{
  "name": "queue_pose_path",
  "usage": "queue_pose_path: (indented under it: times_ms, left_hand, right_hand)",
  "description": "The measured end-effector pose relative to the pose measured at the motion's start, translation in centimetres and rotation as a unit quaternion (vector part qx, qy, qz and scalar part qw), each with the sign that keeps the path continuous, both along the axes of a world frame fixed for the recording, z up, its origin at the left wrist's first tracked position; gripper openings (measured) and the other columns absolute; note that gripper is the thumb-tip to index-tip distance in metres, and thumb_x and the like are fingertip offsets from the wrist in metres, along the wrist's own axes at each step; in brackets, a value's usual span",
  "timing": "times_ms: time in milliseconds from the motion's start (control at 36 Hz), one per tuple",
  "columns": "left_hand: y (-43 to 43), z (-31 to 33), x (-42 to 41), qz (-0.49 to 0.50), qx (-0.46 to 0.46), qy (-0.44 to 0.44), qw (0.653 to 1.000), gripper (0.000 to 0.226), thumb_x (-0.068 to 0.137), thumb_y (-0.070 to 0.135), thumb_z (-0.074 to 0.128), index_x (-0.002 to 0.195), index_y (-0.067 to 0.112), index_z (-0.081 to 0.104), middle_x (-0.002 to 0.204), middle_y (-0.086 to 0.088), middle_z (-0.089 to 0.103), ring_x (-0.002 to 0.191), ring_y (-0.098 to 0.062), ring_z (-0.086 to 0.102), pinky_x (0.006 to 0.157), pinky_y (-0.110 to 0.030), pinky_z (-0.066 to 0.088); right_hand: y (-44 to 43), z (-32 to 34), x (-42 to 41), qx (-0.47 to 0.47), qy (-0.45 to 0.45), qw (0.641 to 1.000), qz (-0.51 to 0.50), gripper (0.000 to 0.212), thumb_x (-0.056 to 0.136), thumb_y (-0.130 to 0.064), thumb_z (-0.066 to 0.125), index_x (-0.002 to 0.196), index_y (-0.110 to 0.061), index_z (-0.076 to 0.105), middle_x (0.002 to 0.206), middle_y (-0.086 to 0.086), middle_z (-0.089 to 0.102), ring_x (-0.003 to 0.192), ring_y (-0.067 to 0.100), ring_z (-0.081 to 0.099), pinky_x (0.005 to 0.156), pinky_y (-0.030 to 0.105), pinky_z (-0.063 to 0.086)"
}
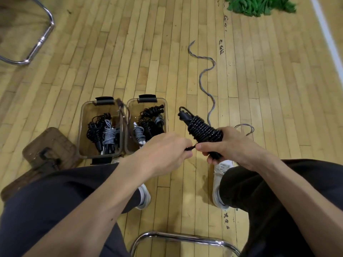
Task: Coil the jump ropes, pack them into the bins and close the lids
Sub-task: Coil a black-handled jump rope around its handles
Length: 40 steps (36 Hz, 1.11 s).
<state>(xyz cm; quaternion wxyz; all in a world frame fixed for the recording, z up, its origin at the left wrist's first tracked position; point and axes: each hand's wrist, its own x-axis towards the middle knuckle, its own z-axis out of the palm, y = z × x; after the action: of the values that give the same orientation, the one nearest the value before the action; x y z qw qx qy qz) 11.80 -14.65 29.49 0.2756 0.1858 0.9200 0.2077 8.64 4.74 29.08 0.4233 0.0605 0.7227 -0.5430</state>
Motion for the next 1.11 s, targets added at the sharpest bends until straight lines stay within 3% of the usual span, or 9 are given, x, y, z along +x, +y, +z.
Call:
queue_pose_path:
  times_ms: [194,417,528,639,750,861,1028,1083,1111]
  left_hand:
    - [-0.3,0.4,-0.3,-0.062,-0.011,0.111,0.992,0.039,0.095,0.053,0.054,0.112,0.021,0.070,0.100,0.007,0.062,0.099,-0.014,0.059,0.082,-0.034,0.050]
    - [-0.1,-0.4,0.1,-0.085,0.097,0.168,0.977,0.033,0.085,0.046,0.072,0.085,0.013,0.071,0.079,0.003,0.059,0.078,-0.019,0.057,0.065,-0.045,0.052]
    - [-0.1,-0.8,0.1,-0.098,0.109,0.180,0.973,0.047,0.074,0.061,0.071,0.077,0.014,0.066,0.071,0.005,0.054,0.068,-0.016,0.050,0.056,-0.039,0.049]
    - [0.0,-1.2,0.1,-0.111,0.093,0.178,0.973,0.062,0.062,0.078,0.056,0.071,0.017,0.057,0.066,0.011,0.043,0.063,-0.013,0.043,0.051,-0.032,0.042]
    - [0.3,-1.1,0.1,-0.091,0.066,0.133,0.985,0.067,0.055,0.084,0.059,0.071,0.020,0.048,0.065,0.013,0.037,0.066,-0.012,0.042,0.057,-0.032,0.041]
    - [0.6,-0.7,-0.1,-0.042,0.065,0.032,0.996,0.062,0.055,0.076,0.077,0.076,0.024,0.050,0.076,0.011,0.051,0.075,-0.010,0.046,0.068,-0.031,0.044]
    - [0.3,-0.4,-0.5,0.058,0.182,-0.120,0.974,0.049,0.056,0.056,0.088,0.074,0.024,0.057,0.073,0.007,0.057,0.066,-0.009,0.047,0.063,-0.032,0.044]
    - [0.1,-0.5,-0.8,0.096,0.251,-0.147,0.952,0.042,0.064,0.052,0.085,0.071,0.021,0.057,0.065,0.009,0.053,0.062,-0.008,0.046,0.061,-0.029,0.042]
    - [0.0,-0.5,-1.0,0.114,0.283,-0.151,0.940,0.041,0.068,0.051,0.082,0.071,0.019,0.058,0.062,0.004,0.053,0.060,-0.009,0.047,0.059,-0.028,0.041]
  right_hand:
    - [-0.3,-0.7,0.3,0.070,-0.044,0.992,0.092,0.030,0.084,-0.010,0.080,0.103,0.007,0.064,0.076,0.014,0.063,0.061,0.021,0.061,0.057,0.027,0.055]
    - [-0.7,-0.8,0.8,0.088,-0.056,0.971,0.215,0.022,0.085,-0.016,0.080,0.092,-0.001,0.065,0.060,0.002,0.062,0.051,0.014,0.059,0.058,0.024,0.052]
    - [-0.8,-1.0,1.4,0.093,-0.050,0.956,0.274,0.038,0.082,-0.022,0.084,0.105,0.001,0.063,0.073,0.009,0.065,0.061,0.019,0.061,0.067,0.035,0.056]
    - [-1.2,-0.2,1.7,0.102,-0.044,0.937,0.332,0.040,0.080,-0.028,0.085,0.103,-0.003,0.065,0.069,0.005,0.065,0.055,0.015,0.059,0.060,0.026,0.054]
    - [-1.5,0.5,2.2,0.106,-0.042,0.930,0.350,0.044,0.076,-0.040,0.086,0.094,-0.006,0.065,0.053,-0.006,0.057,0.047,0.012,0.055,0.058,0.024,0.052]
    - [-1.7,1.1,2.4,0.090,-0.028,0.929,0.358,0.043,0.077,-0.040,0.086,0.093,-0.006,0.064,0.061,-0.003,0.059,0.052,0.013,0.057,0.063,0.028,0.054]
    - [-1.7,1.7,2.6,0.030,-0.001,0.939,0.343,0.023,0.084,-0.026,0.081,0.084,-0.017,0.060,0.056,-0.009,0.060,0.055,0.015,0.060,0.060,0.031,0.053]
    - [-1.8,2.0,2.7,-0.022,-0.010,0.947,0.322,0.020,0.085,-0.018,0.080,0.098,-0.015,0.065,0.061,-0.009,0.064,0.060,0.020,0.060,0.058,0.031,0.051]
    - [-1.8,2.2,2.7,-0.040,-0.016,0.950,0.310,0.029,0.086,-0.015,0.079,0.109,-0.019,0.063,0.064,-0.010,0.065,0.062,0.020,0.059,0.057,0.030,0.050]
